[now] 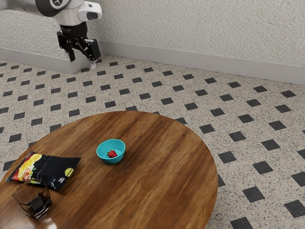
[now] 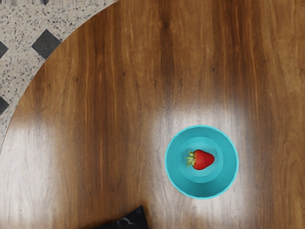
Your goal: Take strawberry from the bowl
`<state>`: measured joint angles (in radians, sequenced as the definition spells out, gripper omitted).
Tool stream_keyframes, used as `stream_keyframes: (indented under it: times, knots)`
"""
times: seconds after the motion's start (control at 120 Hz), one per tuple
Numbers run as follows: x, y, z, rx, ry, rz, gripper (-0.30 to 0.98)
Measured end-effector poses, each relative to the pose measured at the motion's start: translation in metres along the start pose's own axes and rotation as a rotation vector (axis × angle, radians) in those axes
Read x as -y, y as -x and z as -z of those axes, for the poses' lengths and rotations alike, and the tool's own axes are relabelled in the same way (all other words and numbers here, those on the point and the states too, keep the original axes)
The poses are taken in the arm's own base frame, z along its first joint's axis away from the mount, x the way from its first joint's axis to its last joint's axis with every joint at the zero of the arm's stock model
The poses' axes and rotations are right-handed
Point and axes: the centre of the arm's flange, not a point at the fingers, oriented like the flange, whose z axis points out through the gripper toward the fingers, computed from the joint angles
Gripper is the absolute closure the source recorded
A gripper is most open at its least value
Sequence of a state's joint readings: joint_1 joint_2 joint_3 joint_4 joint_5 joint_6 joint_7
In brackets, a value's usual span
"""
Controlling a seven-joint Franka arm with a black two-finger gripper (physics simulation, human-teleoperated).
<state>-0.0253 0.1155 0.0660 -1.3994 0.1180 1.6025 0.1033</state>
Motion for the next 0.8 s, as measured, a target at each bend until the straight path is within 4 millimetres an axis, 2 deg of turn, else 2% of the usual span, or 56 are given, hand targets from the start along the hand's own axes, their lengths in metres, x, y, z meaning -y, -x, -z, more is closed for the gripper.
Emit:
stream_keyframes:
  times: [0.275,0.317,0.35,0.375,0.4,0.433,0.467,0.525,0.592,0.733,0.8]
  knots:
    - [0.000,0.001,0.002,-0.004,0.000,-0.005,0.00]
    - [-0.014,0.001,0.009,-0.014,-0.014,-0.056,0.01]
    - [-0.038,0.001,0.014,-0.026,-0.017,-0.139,0.02]
    - [-0.059,0.002,0.010,-0.020,-0.016,-0.210,0.02]
    - [-0.078,0.003,-0.005,0.000,-0.015,-0.279,0.03]
    - [-0.098,0.007,-0.044,0.047,-0.005,-0.363,0.04]
    - [-0.105,0.011,-0.087,0.090,0.013,-0.422,0.04]
    - [-0.091,0.010,-0.145,0.125,0.036,-0.468,0.06]
    - [-0.069,0.001,-0.196,0.139,0.053,-0.503,0.06]
    - [-0.062,-0.017,-0.287,0.140,0.085,-0.630,0.07]
    - [-0.060,-0.021,-0.311,0.124,0.093,-0.683,0.07]
